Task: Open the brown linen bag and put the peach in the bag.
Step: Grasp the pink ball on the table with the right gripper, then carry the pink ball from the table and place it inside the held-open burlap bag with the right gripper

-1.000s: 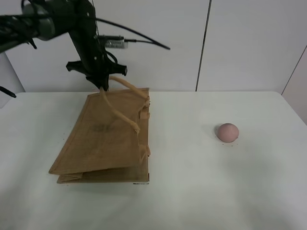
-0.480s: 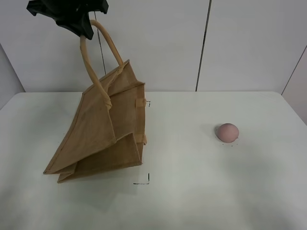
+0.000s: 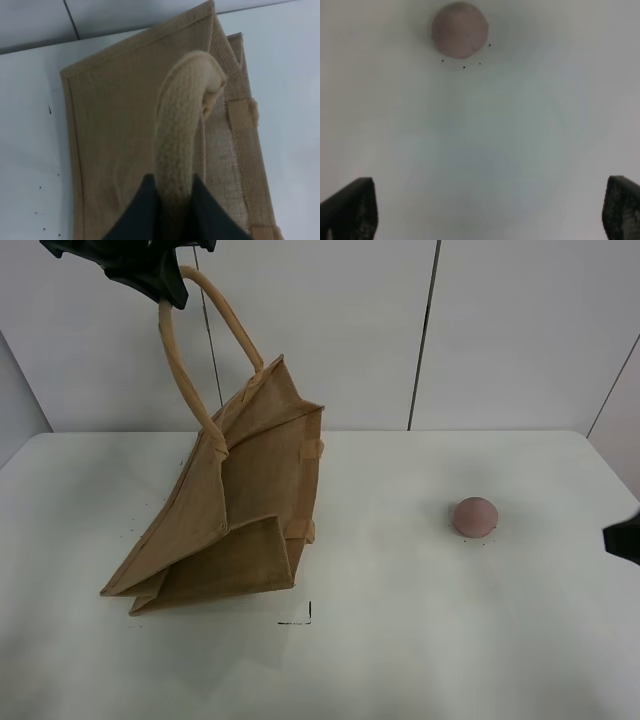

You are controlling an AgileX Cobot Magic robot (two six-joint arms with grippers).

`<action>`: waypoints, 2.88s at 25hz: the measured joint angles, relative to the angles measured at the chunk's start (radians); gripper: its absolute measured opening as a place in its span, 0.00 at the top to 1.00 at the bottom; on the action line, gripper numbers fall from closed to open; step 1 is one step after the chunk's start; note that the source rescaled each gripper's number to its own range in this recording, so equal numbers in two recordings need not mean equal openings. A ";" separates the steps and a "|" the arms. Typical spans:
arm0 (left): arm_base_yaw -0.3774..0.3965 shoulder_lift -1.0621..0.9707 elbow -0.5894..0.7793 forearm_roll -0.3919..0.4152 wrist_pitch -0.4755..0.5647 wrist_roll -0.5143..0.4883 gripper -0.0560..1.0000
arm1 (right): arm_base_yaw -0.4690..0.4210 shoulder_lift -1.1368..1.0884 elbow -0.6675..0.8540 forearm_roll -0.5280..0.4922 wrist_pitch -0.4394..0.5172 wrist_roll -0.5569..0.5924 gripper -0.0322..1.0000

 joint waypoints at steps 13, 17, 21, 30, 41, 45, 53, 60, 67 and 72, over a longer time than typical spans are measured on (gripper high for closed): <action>0.000 0.000 0.000 0.004 0.000 0.000 0.94 | 0.008 0.983 -0.668 0.030 0.051 0.000 0.00; 0.000 0.000 0.000 0.004 0.000 0.001 0.94 | 0.049 1.101 -0.755 0.030 0.060 0.000 0.00; 0.000 0.000 0.000 0.004 0.000 0.001 0.94 | 0.063 1.172 -0.761 0.036 0.043 0.000 0.00; 0.000 0.000 0.000 0.004 0.000 0.001 0.94 | 0.065 1.298 -0.762 0.038 -0.030 -0.027 0.00; 0.000 0.000 0.000 0.004 0.000 0.001 0.94 | 0.065 1.305 -0.766 0.056 -0.032 -0.033 0.86; 0.000 0.000 0.000 0.004 0.000 0.001 0.94 | 0.065 1.271 -0.780 0.103 -0.009 -0.075 0.97; 0.000 -0.025 0.000 0.005 0.000 0.002 0.94 | 0.078 1.142 -0.998 0.377 0.119 -0.201 0.97; 0.000 -0.036 0.000 0.008 0.000 0.006 0.94 | 0.263 1.136 -1.171 0.473 0.123 -0.259 0.97; 0.000 -0.037 0.000 0.011 0.000 0.007 0.94 | 0.466 1.216 -1.179 0.531 -0.012 -0.378 0.97; 0.000 -0.037 0.000 0.011 0.000 0.008 0.94 | 0.552 1.338 -1.179 0.574 -0.085 -0.574 0.97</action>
